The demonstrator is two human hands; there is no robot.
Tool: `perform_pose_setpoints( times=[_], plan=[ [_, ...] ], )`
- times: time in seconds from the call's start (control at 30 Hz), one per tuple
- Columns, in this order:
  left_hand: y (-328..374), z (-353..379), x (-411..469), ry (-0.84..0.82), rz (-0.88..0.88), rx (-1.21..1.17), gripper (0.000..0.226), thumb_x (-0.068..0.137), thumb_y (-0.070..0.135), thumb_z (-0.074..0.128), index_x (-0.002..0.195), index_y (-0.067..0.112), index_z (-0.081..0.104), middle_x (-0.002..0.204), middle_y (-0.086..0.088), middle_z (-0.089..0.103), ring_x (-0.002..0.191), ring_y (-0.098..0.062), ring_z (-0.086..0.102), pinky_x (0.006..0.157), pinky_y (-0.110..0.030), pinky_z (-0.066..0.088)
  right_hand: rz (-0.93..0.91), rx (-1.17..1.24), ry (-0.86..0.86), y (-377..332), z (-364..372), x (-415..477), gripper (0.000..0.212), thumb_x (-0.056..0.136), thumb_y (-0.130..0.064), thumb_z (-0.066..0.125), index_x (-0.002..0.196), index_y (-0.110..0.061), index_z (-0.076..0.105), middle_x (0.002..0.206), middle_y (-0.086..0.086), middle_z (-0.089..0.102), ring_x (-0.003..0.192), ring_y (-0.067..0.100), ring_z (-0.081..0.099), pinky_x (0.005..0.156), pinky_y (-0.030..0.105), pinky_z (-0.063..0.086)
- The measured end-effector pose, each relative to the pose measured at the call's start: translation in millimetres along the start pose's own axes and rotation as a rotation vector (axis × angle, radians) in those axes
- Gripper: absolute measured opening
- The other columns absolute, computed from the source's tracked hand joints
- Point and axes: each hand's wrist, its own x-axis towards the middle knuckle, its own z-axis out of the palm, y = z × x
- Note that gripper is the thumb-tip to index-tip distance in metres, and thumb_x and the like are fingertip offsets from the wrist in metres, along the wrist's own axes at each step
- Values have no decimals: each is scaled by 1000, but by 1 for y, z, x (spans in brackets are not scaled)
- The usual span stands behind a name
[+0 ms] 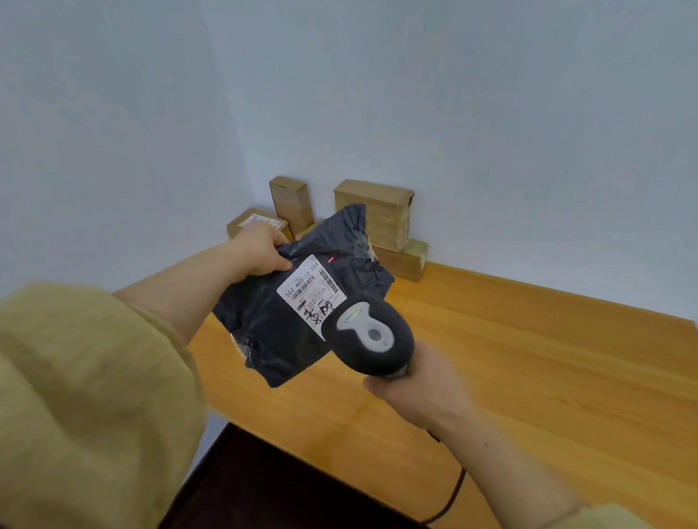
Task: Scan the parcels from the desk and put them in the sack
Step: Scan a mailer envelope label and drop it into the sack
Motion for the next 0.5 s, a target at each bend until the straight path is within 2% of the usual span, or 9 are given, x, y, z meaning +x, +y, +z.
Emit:
perform_pose_setpoints(
  times=[0.1, 0.17, 0.27, 0.37, 0.5],
  plan=[
    [5, 5, 6, -26, 15, -17, 19, 87, 14, 66, 105, 8, 69, 97, -11, 62, 88, -22, 51, 76, -32, 40, 16, 11, 16, 1, 0, 1, 11, 83, -15, 64, 93, -19, 61, 82, 0, 65, 75, 20, 62, 55, 25, 44],
    [11, 10, 12, -64, 11, -60, 17, 88, 14, 65, 105, 10, 68, 89, -6, 57, 87, -22, 50, 76, -32, 39, 39, 32, 25, 5, -1, 1, 11, 82, -14, 65, 88, -22, 59, 75, -4, 61, 69, 16, 58, 53, 24, 43],
    [23, 22, 22, -111, 15, -99, 18, 88, 14, 66, 104, 8, 68, 99, -11, 64, 88, -25, 55, 79, -36, 45, 81, 137, 58, 18, -3, -2, 17, 80, -13, 69, 91, -23, 60, 77, -5, 61, 73, 17, 59, 62, 28, 47],
    [47, 39, 23, -157, 47, -126, 20, 87, 12, 67, 106, 6, 68, 101, -13, 64, 94, -29, 58, 82, -37, 47, 136, 238, 93, 39, -11, -11, 23, 80, -14, 72, 92, -26, 57, 70, -7, 58, 61, 13, 55, 58, 29, 45],
    [97, 65, 11, -234, 79, -191, 10, 88, 9, 66, 98, 9, 67, 88, -9, 62, 78, -22, 56, 74, -33, 42, 230, 377, 188, 81, -35, -38, 22, 78, -12, 74, 81, -25, 55, 59, -7, 54, 51, 9, 49, 53, 26, 41]
  ],
)
